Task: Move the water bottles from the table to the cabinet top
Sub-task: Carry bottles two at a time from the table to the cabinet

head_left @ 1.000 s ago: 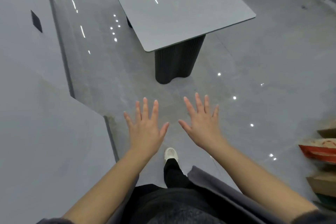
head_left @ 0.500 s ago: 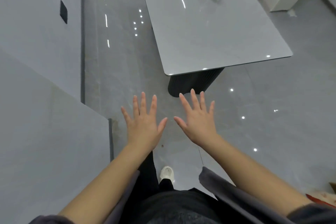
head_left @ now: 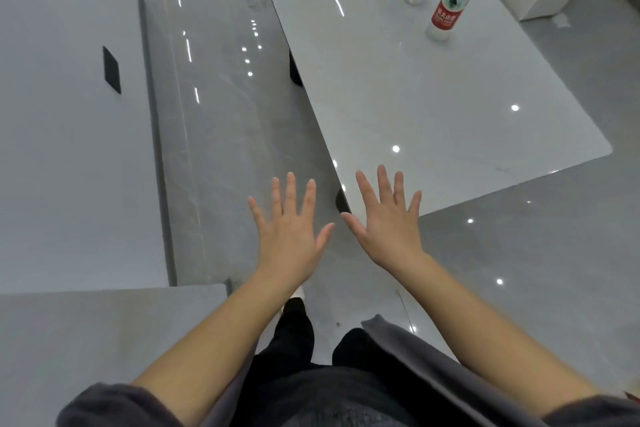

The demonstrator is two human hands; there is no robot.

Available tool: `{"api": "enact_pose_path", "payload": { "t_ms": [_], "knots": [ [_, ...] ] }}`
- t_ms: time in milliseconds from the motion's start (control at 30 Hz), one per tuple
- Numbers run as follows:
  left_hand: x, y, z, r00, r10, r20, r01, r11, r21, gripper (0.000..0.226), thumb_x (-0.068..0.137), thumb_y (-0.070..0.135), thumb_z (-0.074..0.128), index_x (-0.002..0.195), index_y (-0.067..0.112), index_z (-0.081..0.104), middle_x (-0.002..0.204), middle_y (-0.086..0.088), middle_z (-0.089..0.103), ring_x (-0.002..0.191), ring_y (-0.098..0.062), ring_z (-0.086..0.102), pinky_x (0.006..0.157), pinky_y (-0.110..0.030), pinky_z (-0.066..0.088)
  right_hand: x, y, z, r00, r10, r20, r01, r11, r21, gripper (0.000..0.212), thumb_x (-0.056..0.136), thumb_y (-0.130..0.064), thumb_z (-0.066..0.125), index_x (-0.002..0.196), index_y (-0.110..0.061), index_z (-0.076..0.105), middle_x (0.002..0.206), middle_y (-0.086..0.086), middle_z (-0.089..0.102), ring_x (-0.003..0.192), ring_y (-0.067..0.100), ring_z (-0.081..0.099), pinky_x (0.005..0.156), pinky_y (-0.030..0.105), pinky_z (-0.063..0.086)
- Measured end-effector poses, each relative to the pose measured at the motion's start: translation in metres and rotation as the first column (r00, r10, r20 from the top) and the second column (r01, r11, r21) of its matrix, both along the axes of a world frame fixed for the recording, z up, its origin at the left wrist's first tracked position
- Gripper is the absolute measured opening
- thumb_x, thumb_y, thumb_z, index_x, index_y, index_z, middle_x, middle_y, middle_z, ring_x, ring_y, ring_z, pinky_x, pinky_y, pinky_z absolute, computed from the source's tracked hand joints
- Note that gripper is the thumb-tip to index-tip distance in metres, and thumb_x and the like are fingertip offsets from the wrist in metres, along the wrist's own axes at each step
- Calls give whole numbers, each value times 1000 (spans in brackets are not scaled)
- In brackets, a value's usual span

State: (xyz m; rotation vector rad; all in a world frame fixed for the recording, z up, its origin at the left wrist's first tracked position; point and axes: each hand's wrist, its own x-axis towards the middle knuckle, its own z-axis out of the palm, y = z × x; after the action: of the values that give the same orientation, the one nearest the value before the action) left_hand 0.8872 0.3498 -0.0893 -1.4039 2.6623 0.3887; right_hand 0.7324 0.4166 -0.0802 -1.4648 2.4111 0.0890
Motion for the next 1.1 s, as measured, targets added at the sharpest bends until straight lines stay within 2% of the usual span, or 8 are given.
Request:
{"api": "enact_pose_path", "payload": {
  "t_ms": [300,567,800,1100],
  "knots": [
    [-26,-93,5,999,-40,18,40,999,-21,76,94,62,19,153,24,-9,161,-10,-15,147,-32,-17,111,-63,-9,-27,-88,-7,997,-72,34,72,997,4,73,98,-62,25,155,-32,-9,164,5,-16,149,34,-17,116,61,-4],
    [-72,-199,-5,991,-124,46,127,990,-60,76,95,61,25,154,24,-6,161,-10,-12,147,-31,-15,112,-63,-8,-71,-175,-27,990,-134,48,134,991,-6,74,98,-62,25,155,-31,-9,164,6,-16,149,34,-16,116,61,-3],
    [-120,-307,-11,980,-170,106,170,985,7,75,95,60,25,154,24,-6,161,-9,-13,147,-31,-16,114,-64,-4,-124,-276,-43,954,-269,131,271,963,3,73,98,-60,28,156,-30,-6,164,7,-14,149,35,-16,116,62,-3],
    [-157,-417,-6,975,-212,60,213,977,-6,74,95,59,27,154,23,-1,162,-9,-10,148,-31,-13,112,-63,-5,-154,-379,-25,945,-308,105,309,951,9,74,98,-60,29,155,-30,-8,164,7,-16,149,35,-17,116,61,-4]
  ]
}}
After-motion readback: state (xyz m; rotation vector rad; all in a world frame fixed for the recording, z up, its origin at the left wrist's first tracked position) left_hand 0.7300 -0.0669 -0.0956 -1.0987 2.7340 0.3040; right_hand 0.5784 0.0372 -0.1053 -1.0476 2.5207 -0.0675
